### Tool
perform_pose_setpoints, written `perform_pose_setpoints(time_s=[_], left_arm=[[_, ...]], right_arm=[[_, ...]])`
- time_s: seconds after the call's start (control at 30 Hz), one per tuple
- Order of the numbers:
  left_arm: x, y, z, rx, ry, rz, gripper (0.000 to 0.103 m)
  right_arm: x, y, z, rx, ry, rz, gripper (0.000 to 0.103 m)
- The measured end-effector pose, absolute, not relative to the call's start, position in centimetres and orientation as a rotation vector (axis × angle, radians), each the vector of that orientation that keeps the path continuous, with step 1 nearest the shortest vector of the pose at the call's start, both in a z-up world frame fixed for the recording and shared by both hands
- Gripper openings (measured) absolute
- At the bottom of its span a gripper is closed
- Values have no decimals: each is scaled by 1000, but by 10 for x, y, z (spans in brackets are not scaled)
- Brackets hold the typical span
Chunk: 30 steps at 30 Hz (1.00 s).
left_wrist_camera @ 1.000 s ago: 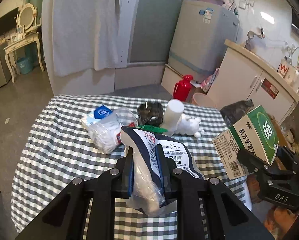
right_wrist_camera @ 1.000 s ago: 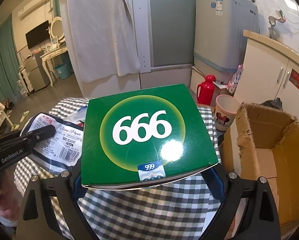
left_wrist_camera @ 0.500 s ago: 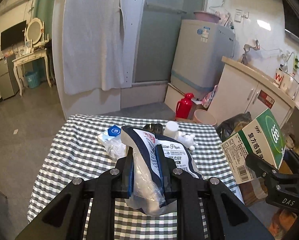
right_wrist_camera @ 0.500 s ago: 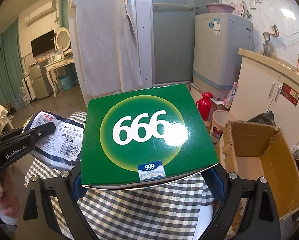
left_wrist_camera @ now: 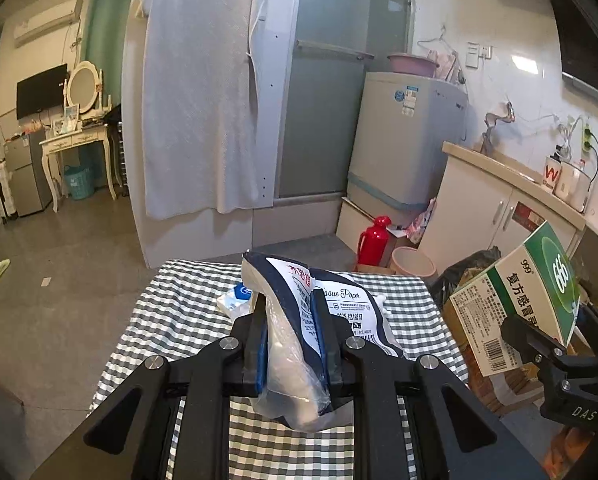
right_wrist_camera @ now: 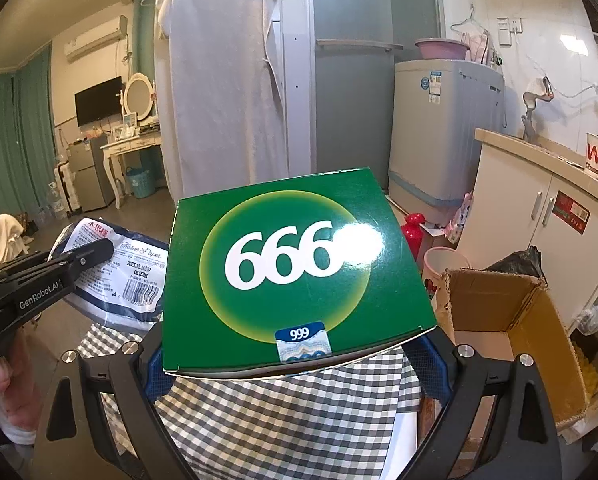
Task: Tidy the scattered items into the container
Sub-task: 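Lift and carry the tissue pack and green box toward the cardboard box with both tools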
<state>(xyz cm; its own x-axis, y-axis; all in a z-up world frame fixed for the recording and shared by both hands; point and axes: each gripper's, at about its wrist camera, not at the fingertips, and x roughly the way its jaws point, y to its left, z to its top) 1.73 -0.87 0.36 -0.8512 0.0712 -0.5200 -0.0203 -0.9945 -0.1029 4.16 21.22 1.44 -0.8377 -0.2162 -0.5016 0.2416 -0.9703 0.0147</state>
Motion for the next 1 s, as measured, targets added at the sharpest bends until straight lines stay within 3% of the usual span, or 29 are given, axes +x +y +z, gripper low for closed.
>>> perform_pose_setpoints(time_s=[1.0], left_arm=[[19, 49, 26, -761, -60, 2874, 19]], right_arm=[[67, 279, 33, 741, 54, -2983, 95]])
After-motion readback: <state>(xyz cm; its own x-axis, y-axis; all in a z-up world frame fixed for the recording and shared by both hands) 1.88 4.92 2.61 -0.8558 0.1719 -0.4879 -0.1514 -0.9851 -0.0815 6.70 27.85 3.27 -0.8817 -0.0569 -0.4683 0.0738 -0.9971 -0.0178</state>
